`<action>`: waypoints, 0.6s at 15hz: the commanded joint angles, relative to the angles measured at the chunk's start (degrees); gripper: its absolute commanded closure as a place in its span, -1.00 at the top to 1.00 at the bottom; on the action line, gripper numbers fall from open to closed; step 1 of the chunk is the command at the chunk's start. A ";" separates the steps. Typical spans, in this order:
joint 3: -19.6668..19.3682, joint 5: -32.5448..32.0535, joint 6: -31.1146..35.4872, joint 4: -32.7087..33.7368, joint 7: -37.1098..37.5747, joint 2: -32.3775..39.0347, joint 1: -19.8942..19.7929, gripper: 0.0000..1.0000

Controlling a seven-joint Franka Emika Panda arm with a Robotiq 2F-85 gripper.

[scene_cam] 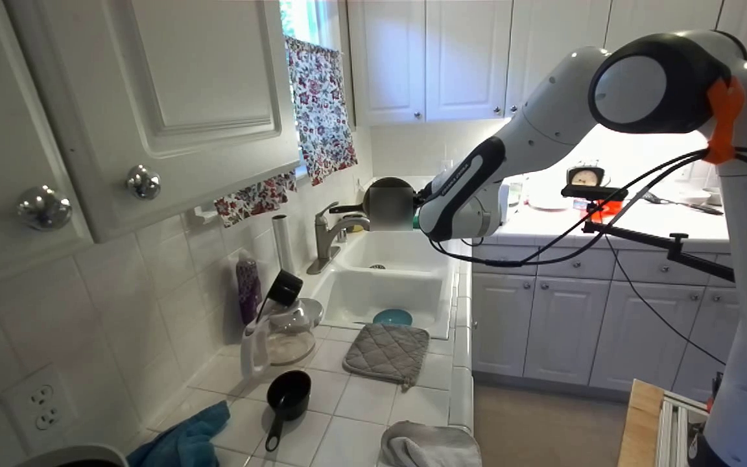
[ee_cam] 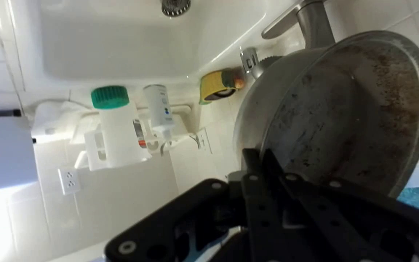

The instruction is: Take the towel out of the small black pot and then spill the water in the pan into the sink then place the pot back

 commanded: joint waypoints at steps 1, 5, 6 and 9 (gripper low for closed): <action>0.34 -5.25 8.63 2.76 -2.25 3.09 -1.44 -0.97; 1.11 -11.06 18.09 4.22 -4.78 5.82 -4.38 -0.97; 1.74 -8.34 13.52 1.31 -4.35 3.33 -3.46 -0.97; 2.04 -8.54 13.71 1.29 -4.45 3.86 -4.12 -0.89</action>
